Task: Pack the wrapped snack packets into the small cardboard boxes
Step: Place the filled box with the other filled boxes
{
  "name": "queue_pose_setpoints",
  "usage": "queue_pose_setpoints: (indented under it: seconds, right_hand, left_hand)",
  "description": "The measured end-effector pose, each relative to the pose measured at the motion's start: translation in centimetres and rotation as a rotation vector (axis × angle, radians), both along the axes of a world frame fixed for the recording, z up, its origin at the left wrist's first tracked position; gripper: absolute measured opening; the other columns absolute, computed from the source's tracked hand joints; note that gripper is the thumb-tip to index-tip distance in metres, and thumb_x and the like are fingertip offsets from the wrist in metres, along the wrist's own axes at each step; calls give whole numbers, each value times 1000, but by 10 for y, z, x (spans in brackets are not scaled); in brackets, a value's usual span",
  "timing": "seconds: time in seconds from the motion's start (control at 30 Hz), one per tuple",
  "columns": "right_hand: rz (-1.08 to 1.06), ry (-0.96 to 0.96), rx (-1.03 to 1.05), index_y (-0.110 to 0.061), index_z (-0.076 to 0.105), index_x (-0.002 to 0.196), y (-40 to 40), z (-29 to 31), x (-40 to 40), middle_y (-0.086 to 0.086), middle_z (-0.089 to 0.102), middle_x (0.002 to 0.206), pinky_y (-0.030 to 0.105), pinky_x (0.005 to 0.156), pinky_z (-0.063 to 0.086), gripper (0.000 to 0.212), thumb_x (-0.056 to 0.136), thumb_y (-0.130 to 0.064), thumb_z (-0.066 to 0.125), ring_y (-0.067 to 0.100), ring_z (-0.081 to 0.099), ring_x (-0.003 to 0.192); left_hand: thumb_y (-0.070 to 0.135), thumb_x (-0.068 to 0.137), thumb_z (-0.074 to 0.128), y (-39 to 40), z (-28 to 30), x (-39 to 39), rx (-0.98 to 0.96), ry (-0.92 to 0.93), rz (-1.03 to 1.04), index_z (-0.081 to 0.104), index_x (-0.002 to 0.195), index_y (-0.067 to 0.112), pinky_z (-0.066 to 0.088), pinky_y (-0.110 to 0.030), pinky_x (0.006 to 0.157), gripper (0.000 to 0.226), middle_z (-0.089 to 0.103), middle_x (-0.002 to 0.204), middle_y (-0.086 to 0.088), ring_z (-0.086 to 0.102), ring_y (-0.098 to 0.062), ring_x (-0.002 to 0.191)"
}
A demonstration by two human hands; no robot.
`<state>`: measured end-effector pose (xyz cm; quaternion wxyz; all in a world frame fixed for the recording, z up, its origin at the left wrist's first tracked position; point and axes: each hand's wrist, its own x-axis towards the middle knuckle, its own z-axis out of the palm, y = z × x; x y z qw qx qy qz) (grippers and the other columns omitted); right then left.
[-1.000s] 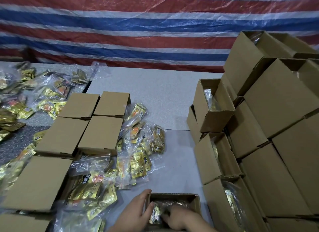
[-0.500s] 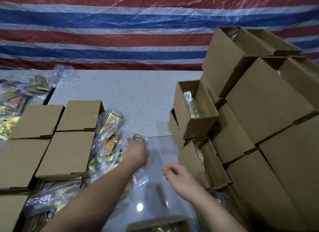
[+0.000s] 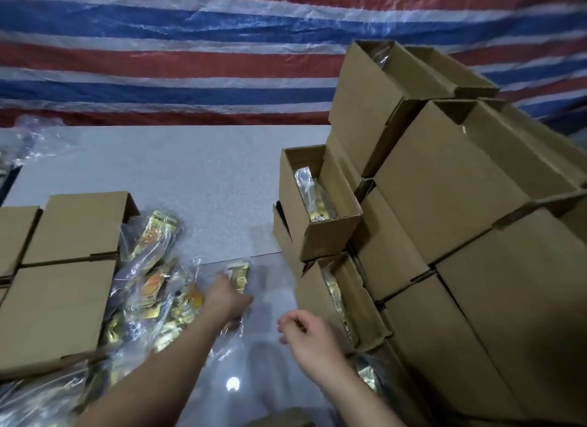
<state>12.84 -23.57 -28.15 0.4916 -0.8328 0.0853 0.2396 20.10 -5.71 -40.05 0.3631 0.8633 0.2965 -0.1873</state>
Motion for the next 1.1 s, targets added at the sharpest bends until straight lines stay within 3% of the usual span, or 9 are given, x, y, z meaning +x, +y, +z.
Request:
queue_pose_setpoints:
  seconds: [0.07, 0.2, 0.3, 0.43, 0.6, 0.77, 0.93, 1.03, 1.1]
  right_hand:
    - [-55, 56, 91, -27, 64, 97, 6, 6, 4, -6, 66, 99, 17, 76, 45, 3, 95, -28, 63, 9, 63, 92]
    - [-92, 290, 411, -28, 44, 143, 31, 29, 12, -2, 58, 136, 37, 98, 48, 70, 83, -60, 62, 16, 55, 123]
    - [-150, 383, 753, -16, 64, 127, 42, 49, 6, 8, 73, 113, 30, 73, 57, 64, 79, -58, 61, 20, 71, 101]
    - [-164, 390, 1032, -6, 78, 99, 37, 68, -9, 17, 73, 107, 34, 75, 60, 51, 73, -49, 71, 26, 72, 97]
    - [-97, 308, 1098, -7, 78, 94, 11, 88, -28, 15, 71, 89, 38, 71, 56, 35, 79, -37, 67, 28, 69, 75]
    - [127, 76, 814, -13, 75, 99, -28, 85, -52, 5, 73, 82, 27, 55, 56, 35, 70, -30, 81, 15, 69, 65]
    - [792, -110, 184, -48, 58, 119, -32, 53, -77, -23, 65, 119, 9, 95, 41, 55, 75, -28, 83, 1, 61, 114]
    - [1089, -80, -77, -46, 56, 120, -23, 32, -92, -18, 65, 117, 19, 99, 47, 50, 75, -40, 75, 2, 62, 109]
    - [1156, -24, -176, -38, 59, 117, -17, 17, -97, -11, 69, 105, 30, 94, 52, 45, 73, -45, 68, 6, 66, 98]
  left_hand:
    - [21, 71, 77, -4, 36, -23, -222, -154, 101, 43, 130, 10, 51, -25, 67, 69, 62, 92, -2, 65, -18, 80]
    - [31, 64, 70, -19, 115, -77, -527, -382, 90, 43, 124, 31, 55, -26, 59, 66, 69, 99, 3, 71, -12, 74]
    - [22, 77, 69, -32, 162, -108, -617, -524, 75, 56, 114, 39, 51, -11, 67, 42, 71, 100, 14, 69, 3, 87]
    - [46, 91, 57, -35, 196, -133, -258, -636, -160, 59, 131, 30, 41, -3, 86, 43, 59, 124, 12, 52, 4, 114]
    - [57, 85, 43, -13, 225, -158, -405, -818, 139, 72, 84, 26, 51, -31, 83, 42, 66, 85, 13, 62, -2, 86]
    - [34, 102, 44, 24, 164, -204, -58, -717, 196, 56, 70, 16, 38, -32, 58, 39, 56, 59, 7, 52, -11, 59]
    - [26, 101, 52, 19, 99, -251, 44, -457, 13, 45, 65, 25, 36, -37, 56, 37, 50, 57, 4, 48, -6, 54]
    - [40, 98, 55, 6, 80, -272, -26, -312, -18, 62, 106, 23, 48, -26, 68, 20, 65, 89, 9, 61, 0, 75]
    - [49, 96, 54, -4, 65, -283, -83, -171, -109, 42, 144, 24, 45, -26, 97, 56, 54, 135, 3, 57, -12, 119]
